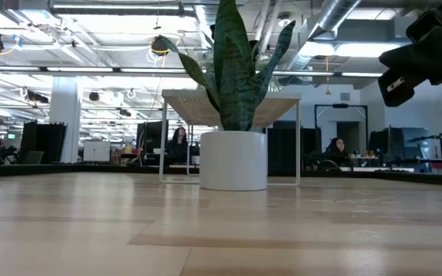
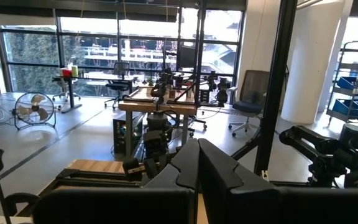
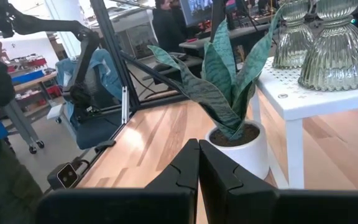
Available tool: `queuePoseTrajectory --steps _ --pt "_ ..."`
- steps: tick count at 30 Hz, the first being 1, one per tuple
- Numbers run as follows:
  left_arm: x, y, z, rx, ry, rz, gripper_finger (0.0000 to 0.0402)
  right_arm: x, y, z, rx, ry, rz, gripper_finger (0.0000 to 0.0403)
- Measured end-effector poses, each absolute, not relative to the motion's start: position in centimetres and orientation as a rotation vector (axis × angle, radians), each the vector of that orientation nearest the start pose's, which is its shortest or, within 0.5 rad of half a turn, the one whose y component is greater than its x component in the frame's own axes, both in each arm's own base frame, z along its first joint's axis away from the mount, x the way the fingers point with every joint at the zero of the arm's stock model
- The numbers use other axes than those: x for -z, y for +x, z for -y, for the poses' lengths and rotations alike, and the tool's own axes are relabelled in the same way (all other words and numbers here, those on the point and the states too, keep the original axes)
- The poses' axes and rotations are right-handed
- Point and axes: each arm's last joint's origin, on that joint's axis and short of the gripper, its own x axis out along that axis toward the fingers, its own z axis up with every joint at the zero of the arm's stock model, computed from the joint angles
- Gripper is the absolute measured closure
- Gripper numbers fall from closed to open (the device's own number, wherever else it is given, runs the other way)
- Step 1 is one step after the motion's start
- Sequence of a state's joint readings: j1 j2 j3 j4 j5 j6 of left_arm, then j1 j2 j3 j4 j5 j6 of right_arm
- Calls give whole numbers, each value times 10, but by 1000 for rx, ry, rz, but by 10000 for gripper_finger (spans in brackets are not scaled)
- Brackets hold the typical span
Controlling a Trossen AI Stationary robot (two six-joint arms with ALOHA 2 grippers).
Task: Pick & Place candle stick holders
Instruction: Return to Home Position
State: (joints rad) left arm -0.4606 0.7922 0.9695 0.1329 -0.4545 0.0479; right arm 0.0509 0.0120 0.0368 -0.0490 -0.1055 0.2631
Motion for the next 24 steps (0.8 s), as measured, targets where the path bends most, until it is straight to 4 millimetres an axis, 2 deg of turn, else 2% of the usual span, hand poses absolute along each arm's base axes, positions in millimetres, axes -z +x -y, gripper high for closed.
queuePoseTrajectory --steps 8,15,24 --pt "-424 140 55 -4 -77 292 396 -170 96 -8 -151 263 -46 403" --pt "-425 123 47 -8 -47 281 396 -170 96 -8 -151 263 -46 403" --pt "-418 99 35 6 -107 207 396 -170 96 -8 -151 263 -47 403"
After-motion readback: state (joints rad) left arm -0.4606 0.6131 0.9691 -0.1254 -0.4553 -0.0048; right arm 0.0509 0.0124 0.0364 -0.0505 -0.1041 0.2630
